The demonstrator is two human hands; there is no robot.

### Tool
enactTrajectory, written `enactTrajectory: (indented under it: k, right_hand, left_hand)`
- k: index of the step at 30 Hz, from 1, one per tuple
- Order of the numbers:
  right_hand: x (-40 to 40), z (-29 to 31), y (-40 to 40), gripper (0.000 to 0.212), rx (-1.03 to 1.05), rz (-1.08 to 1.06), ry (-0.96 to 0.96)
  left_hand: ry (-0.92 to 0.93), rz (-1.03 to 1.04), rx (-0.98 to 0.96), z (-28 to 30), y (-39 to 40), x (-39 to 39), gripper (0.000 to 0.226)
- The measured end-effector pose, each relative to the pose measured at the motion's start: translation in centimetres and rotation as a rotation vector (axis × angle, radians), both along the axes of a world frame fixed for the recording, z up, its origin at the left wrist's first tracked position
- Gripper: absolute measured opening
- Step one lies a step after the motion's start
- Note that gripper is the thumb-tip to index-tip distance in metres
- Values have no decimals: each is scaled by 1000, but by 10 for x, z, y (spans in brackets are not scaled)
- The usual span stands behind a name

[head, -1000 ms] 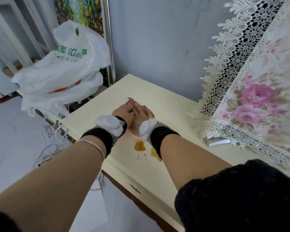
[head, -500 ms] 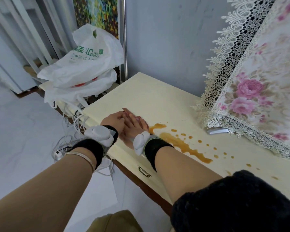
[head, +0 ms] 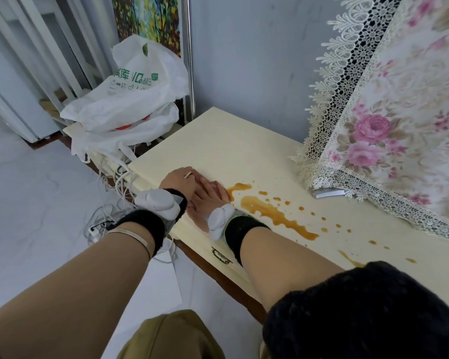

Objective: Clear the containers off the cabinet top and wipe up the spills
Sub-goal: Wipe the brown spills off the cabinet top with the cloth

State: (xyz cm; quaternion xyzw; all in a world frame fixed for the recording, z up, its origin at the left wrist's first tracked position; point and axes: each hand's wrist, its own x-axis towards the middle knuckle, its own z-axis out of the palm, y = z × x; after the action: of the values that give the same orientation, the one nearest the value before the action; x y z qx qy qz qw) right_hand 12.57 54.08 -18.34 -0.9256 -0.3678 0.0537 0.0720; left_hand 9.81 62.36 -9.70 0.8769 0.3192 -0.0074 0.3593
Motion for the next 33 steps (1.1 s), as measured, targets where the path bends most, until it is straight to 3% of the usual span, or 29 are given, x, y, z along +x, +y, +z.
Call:
enactTrajectory:
  k: [15,33]
  right_hand:
    - [95,3,-63,56,-35,-115,-15]
    - [217,3,-103,59,77,-285,12]
  left_hand:
    - [-26,-88,105,-23,-35,62,38]
    - [-30,-216,171,-48,-35,163,45]
